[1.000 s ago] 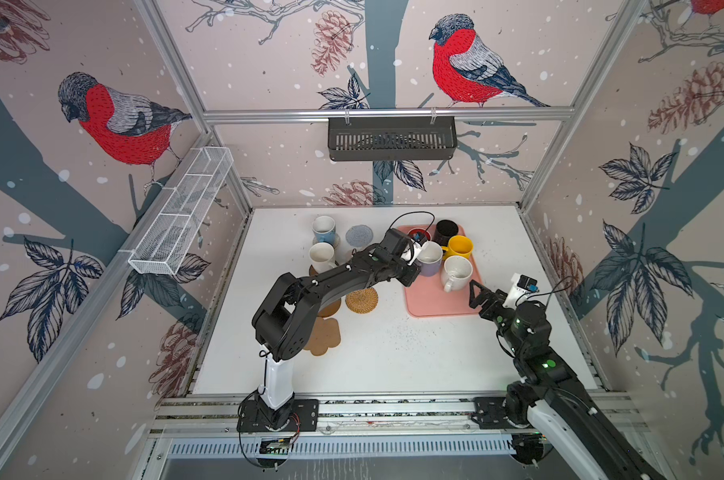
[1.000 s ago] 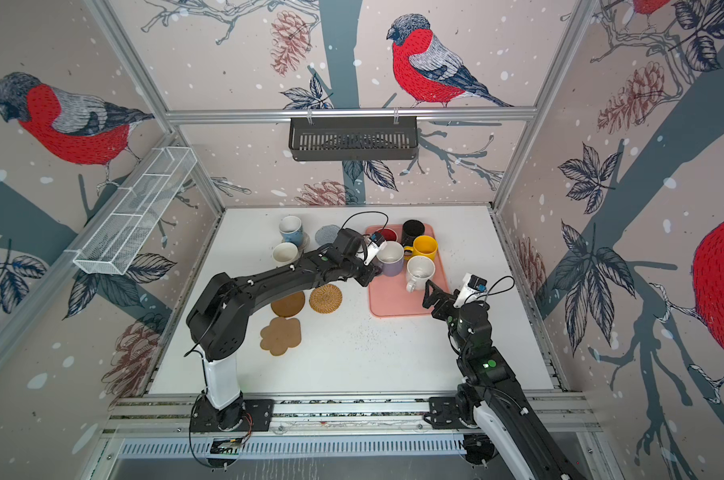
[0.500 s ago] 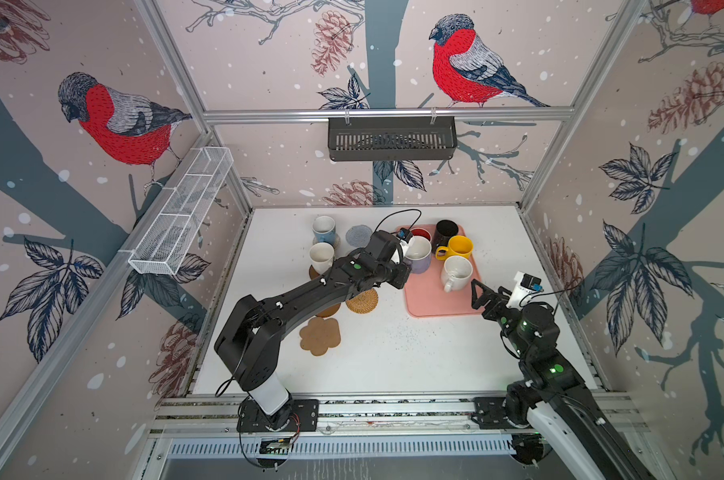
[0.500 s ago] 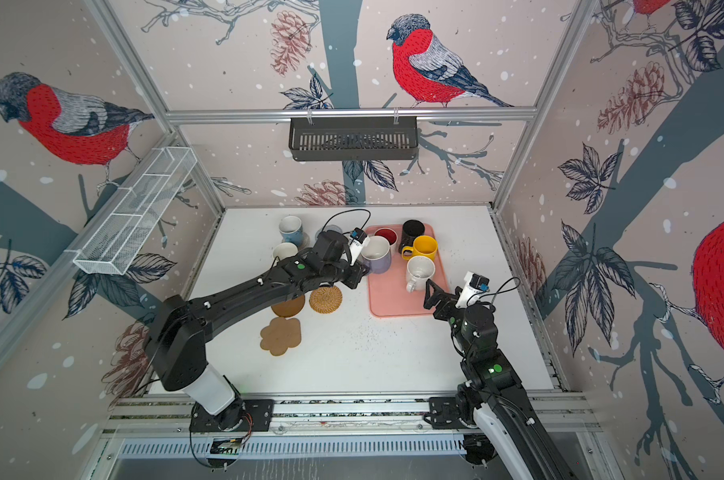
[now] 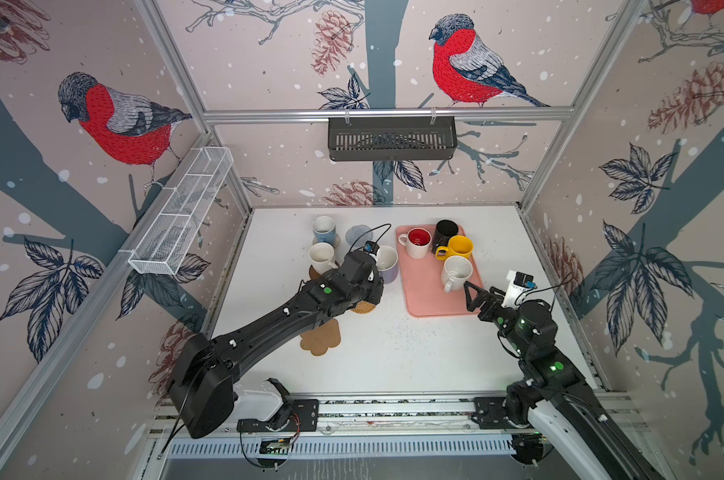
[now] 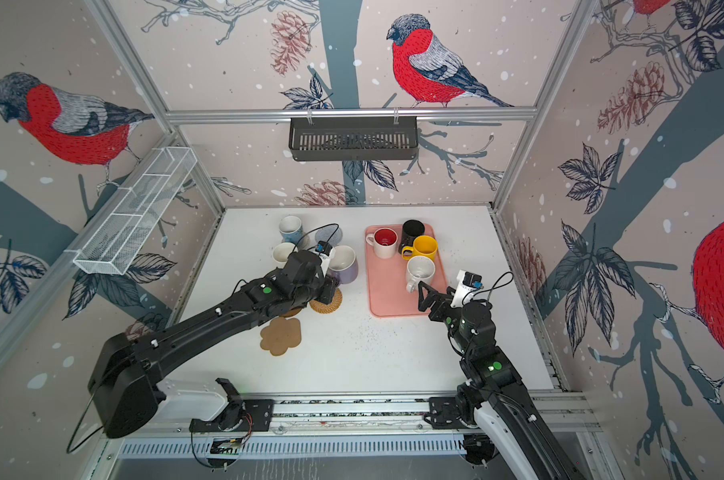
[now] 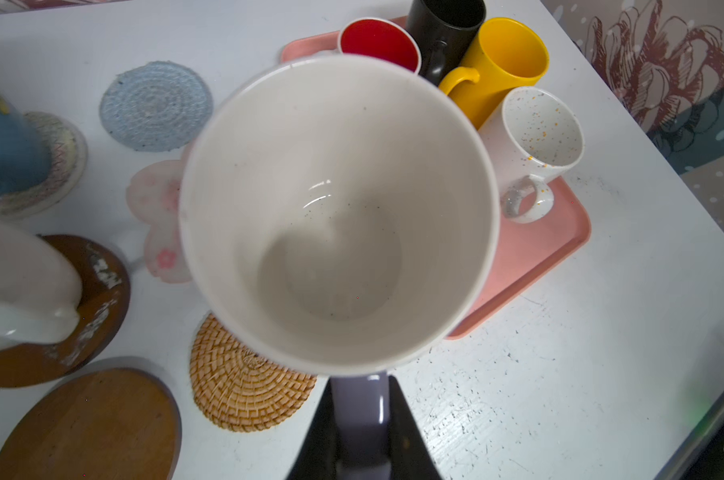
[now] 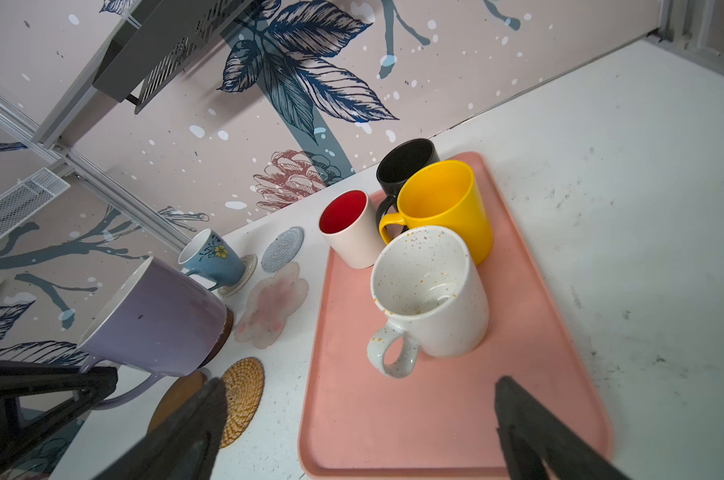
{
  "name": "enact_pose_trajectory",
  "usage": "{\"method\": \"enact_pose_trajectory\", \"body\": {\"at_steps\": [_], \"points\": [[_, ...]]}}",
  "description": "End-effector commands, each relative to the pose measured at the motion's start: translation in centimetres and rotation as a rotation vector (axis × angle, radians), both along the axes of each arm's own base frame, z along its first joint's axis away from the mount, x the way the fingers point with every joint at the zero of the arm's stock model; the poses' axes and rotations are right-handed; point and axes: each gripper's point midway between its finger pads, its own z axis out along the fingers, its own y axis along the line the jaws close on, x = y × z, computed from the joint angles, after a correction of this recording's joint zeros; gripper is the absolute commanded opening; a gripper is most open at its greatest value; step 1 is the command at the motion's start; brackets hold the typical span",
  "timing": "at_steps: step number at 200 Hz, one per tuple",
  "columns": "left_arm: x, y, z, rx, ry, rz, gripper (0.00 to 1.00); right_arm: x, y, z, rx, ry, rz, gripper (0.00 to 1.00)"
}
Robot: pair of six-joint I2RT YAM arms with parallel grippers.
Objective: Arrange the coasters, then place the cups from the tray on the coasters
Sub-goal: 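Lift the lilac mug with the left gripper while the right gripper nears the tray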
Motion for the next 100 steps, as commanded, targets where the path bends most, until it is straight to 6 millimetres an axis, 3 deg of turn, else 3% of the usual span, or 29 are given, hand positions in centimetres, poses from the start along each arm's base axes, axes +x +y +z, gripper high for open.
{"method": "enact_pose_trajectory", "body": {"at_steps": [1,100], "points": [[0.1,2.0,0.5,-0.02,-0.032,0.112,0.0,0.2,0.9,1.2,0.037,-0.026,0.029,0.99],[-3.5,9.7,-0.5,-0.045,-0.059,0.352,0.0,0.6,4.9,1.6,-0.009,-0.012,0.073,1.0]]}}
